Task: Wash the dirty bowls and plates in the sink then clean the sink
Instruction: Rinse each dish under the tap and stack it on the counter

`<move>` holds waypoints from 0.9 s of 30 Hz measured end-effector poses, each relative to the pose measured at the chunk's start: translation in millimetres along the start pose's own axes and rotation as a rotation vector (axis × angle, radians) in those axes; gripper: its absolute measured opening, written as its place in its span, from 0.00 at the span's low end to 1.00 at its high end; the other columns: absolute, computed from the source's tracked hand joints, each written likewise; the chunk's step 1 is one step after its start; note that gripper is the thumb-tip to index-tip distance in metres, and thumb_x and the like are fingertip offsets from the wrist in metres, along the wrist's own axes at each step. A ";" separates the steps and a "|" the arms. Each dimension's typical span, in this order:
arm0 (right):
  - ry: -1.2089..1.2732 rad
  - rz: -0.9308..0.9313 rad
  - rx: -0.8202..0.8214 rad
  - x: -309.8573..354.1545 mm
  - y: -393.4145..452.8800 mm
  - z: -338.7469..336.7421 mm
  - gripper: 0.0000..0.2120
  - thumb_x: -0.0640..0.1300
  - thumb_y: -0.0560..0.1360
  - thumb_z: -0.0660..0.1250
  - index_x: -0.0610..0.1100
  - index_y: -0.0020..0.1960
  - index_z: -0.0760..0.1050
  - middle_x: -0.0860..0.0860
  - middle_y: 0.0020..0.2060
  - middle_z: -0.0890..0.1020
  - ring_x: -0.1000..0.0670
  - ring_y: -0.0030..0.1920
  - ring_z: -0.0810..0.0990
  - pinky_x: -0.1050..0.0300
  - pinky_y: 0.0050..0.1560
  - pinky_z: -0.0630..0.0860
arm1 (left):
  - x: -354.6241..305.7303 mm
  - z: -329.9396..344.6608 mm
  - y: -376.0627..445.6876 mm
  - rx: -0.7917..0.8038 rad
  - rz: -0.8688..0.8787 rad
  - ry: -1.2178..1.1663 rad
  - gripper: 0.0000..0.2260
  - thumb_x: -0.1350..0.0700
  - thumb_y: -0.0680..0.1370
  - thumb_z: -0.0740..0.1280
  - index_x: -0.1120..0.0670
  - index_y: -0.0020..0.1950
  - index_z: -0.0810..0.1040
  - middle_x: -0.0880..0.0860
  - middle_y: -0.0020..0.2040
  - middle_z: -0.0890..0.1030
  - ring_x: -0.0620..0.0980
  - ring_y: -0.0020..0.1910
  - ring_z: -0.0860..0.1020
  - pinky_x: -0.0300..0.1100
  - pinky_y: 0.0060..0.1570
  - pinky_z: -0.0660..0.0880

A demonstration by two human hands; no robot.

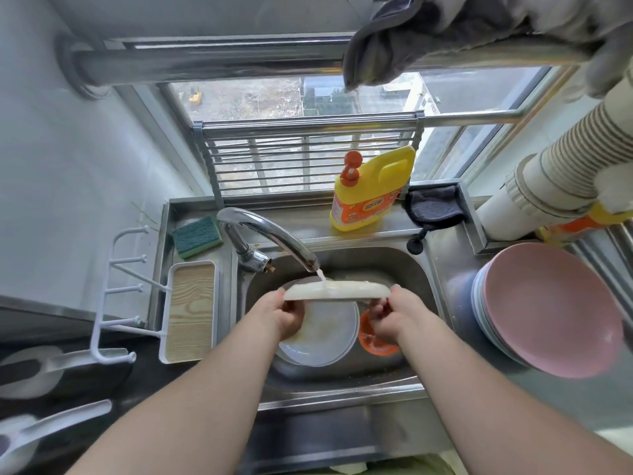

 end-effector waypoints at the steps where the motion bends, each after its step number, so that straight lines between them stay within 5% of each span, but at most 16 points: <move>1: -0.014 -0.036 0.013 1.4 -3.0 11.1 0.16 0.50 0.87 0.60 0.43 0.43 0.71 0.50 0.19 0.72 0.56 0.15 0.67 0.68 0.16 0.64 | -1.4 -11.7 2.1 -0.019 -0.032 -0.039 0.09 0.61 0.81 0.73 0.66 0.53 0.79 0.60 0.38 0.82 0.58 0.25 0.80 0.45 0.17 0.76; 7: -0.225 -0.132 0.051 -11.6 -19.7 58.1 0.13 0.53 0.84 0.66 0.43 0.54 0.76 0.50 0.21 0.73 0.56 0.18 0.71 0.66 0.20 0.71 | -9.2 -44.1 4.4 0.074 -0.083 -0.143 0.08 0.61 0.84 0.68 0.66 0.55 0.78 0.65 0.32 0.80 0.55 0.18 0.77 0.38 0.17 0.74; 12: -0.536 -0.251 0.137 -23.3 -28.5 79.8 0.17 0.55 0.84 0.66 0.40 0.58 0.77 0.46 0.35 0.78 0.53 0.25 0.73 0.61 0.28 0.75 | 2.1 -86.1 3.8 0.115 -0.068 -0.052 0.16 0.56 0.81 0.73 0.67 0.62 0.78 0.64 0.48 0.85 0.55 0.28 0.84 0.40 0.22 0.79; 17: -0.805 -0.373 0.202 -26.9 -39.4 72.6 0.16 0.55 0.85 0.60 0.42 0.50 0.76 0.46 0.34 0.72 0.50 0.29 0.68 0.58 0.30 0.72 | 17.3 -97.1 1.0 0.102 -0.066 0.107 0.12 0.54 0.82 0.71 0.64 0.55 0.80 0.62 0.34 0.84 0.59 0.26 0.84 0.47 0.18 0.77; 20: -0.826 -0.418 0.206 -20.4 -38.1 49.7 0.15 0.54 0.86 0.59 0.46 0.48 0.75 0.49 0.31 0.71 0.51 0.27 0.67 0.60 0.28 0.69 | 14.6 -86.4 3.8 0.110 0.002 0.260 0.12 0.52 0.83 0.68 0.59 0.59 0.83 0.60 0.43 0.88 0.61 0.35 0.87 0.60 0.31 0.84; 23: -0.683 -0.415 0.214 -6.7 -36.7 24.9 0.13 0.50 0.87 0.60 0.44 0.52 0.78 0.50 0.30 0.78 0.51 0.27 0.74 0.60 0.28 0.73 | 7.4 -70.6 8.3 0.072 0.126 0.377 0.14 0.48 0.85 0.65 0.54 0.61 0.84 0.56 0.47 0.89 0.59 0.47 0.87 0.53 0.37 0.85; 27: -0.504 -0.414 0.136 13.6 -20.5 -13.7 0.14 0.44 0.87 0.58 0.46 0.44 0.75 0.48 0.30 0.80 0.50 0.28 0.77 0.58 0.26 0.75 | 14.8 -38.9 2.6 0.109 0.211 0.486 0.20 0.43 0.87 0.58 0.55 0.65 0.82 0.57 0.53 0.88 0.59 0.57 0.84 0.55 0.53 0.82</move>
Point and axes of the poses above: each hand's wrist, its own y-axis towards the middle knuckle, its own z-axis out of the palm, x = y × z, the point moved 5 cm from there along y, towards the middle knuckle
